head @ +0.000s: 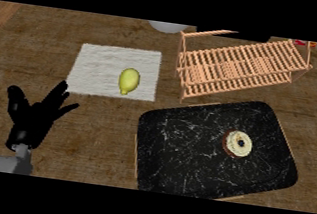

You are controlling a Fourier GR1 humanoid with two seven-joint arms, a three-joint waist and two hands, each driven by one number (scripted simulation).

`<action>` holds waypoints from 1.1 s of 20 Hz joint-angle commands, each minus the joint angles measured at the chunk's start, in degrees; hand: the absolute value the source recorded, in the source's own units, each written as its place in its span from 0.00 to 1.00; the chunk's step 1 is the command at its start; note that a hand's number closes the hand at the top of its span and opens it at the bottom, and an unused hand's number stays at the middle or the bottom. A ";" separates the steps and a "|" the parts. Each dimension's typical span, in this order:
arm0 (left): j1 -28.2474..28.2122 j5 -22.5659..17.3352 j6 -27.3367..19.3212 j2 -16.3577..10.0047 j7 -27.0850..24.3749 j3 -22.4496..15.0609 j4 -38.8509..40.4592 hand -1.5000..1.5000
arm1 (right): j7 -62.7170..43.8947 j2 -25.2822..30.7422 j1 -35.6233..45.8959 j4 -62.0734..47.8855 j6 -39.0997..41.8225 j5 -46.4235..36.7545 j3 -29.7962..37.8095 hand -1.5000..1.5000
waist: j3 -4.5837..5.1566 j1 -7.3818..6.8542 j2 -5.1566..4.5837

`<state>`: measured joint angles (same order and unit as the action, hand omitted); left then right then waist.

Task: Pick the croissant from the tray and place it in the tiered shelf

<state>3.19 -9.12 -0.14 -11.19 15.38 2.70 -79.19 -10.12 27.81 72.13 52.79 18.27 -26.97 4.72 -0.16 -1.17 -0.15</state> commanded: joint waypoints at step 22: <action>-0.01 1.23 -0.29 0.48 2.51 0.55 0.95 0.50 | -1.94 -1.94 8.33 -13.77 -6.37 11.21 16.75 0.00 | 0.17 0.27 -0.03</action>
<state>3.65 -8.07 -0.62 -10.96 17.19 3.57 -79.05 -10.72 25.65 78.65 40.70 12.57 -19.52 17.41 -0.20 -0.75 0.02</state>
